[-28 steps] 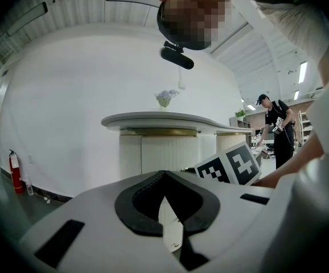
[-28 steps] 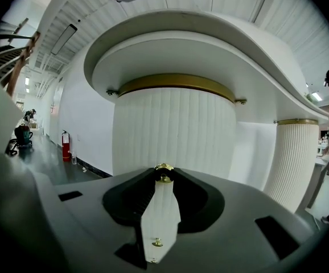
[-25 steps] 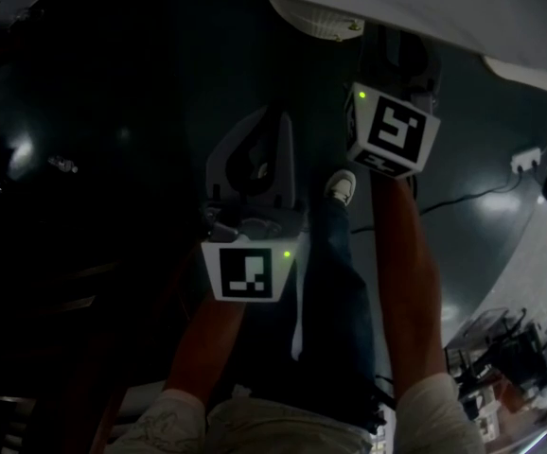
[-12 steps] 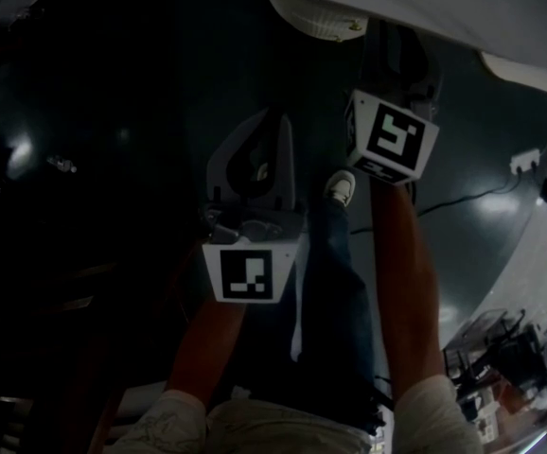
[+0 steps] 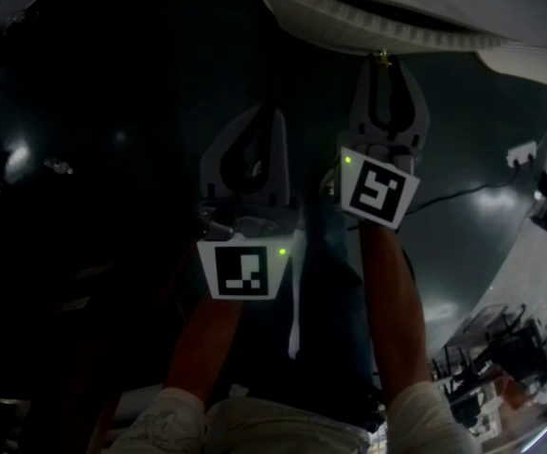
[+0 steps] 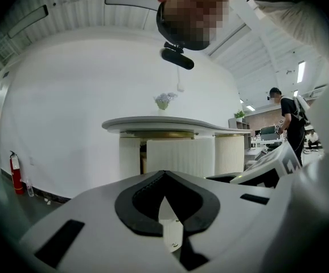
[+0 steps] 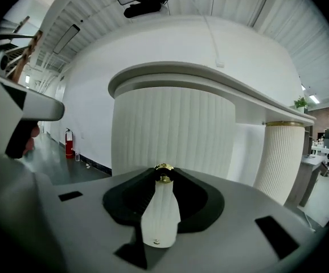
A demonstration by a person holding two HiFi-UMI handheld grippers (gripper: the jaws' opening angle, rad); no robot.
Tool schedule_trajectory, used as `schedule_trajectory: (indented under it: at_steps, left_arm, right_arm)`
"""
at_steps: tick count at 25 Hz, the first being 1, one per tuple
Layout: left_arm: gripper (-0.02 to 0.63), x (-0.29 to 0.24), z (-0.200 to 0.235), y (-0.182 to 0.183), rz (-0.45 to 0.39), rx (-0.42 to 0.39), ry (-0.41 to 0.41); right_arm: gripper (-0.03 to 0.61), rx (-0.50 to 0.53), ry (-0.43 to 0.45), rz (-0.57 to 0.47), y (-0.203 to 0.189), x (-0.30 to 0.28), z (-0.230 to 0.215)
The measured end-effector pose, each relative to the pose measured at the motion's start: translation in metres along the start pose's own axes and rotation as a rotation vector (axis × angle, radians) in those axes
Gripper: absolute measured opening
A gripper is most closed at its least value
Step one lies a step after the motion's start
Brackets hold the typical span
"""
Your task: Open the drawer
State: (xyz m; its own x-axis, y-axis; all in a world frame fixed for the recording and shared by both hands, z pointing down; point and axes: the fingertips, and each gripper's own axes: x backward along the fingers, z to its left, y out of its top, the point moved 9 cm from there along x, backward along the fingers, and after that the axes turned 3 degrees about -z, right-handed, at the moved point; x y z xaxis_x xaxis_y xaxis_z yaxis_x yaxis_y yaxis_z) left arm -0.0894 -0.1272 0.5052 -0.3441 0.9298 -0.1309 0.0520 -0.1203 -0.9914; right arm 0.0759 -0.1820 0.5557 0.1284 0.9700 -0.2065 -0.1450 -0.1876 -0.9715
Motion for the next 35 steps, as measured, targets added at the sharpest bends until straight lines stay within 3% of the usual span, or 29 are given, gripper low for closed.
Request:
schedule_trajectory:
  at_steps: [23,35]
  left_arm:
    - [0.002,0.041,-0.022,-0.017,0.041,0.013,-0.016]
    - [0.002,0.037,-0.025,-0.033,0.096,-0.003,-0.031]
  right_arm:
    - [0.104,0.020,0.049,0.057,-0.029,0.122,0.007]
    - [0.104,0.030,0.108,0.056,-0.032,0.137,0.004]
